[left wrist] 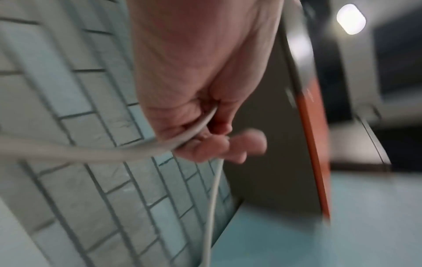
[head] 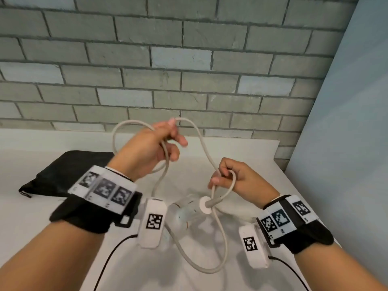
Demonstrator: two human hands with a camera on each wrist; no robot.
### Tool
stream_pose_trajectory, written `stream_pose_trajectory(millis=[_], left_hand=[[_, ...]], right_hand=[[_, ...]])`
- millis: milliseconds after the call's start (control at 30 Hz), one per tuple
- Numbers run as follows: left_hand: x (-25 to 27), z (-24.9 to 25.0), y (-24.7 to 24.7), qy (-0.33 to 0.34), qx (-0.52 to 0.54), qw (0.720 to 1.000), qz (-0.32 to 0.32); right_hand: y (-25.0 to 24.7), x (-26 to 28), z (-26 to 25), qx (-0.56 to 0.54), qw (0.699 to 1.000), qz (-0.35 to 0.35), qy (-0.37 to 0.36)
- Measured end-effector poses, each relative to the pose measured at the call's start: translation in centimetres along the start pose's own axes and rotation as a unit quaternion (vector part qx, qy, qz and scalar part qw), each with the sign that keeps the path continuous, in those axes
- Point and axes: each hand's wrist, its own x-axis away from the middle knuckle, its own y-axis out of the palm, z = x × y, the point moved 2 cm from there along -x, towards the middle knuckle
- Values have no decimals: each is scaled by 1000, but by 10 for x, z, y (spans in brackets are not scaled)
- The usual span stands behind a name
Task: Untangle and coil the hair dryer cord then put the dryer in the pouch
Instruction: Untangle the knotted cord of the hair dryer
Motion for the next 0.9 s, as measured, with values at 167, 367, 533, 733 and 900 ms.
stream_pose_trajectory(millis=[167, 367, 533, 733, 900], left_hand=[[-8, 27, -38, 99, 303, 944, 82], [0, 8, -28, 155, 89, 978, 107], [14, -45, 28, 140, -314, 935, -90], [8, -38, 15, 18, -431, 898, -85], [-4, -6, -19, -86, -75, 993, 7]], right_hand=[[9, 4, 16, -51, 998, 14, 31], [13, 3, 0, -80, 996, 21, 39], [21, -9, -13, -38, 999, 0, 28], [10, -2, -10, -18, 998, 47, 27], [-3, 8, 1, 78, 993, 53, 76]])
